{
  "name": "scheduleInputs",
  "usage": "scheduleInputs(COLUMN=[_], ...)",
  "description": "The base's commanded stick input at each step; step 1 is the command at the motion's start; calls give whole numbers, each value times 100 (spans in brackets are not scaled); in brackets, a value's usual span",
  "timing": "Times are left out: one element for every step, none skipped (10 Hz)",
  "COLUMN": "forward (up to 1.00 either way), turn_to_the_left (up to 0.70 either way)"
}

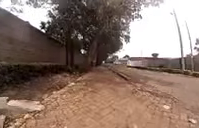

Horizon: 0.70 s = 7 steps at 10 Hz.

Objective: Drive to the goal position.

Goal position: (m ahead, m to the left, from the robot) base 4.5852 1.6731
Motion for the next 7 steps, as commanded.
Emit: scheduleInputs(forward=[70, 70, 70, 70, 70, 70, 70], turn_to_the_left=[0, 0, 0, -15, -32, -35, -35])
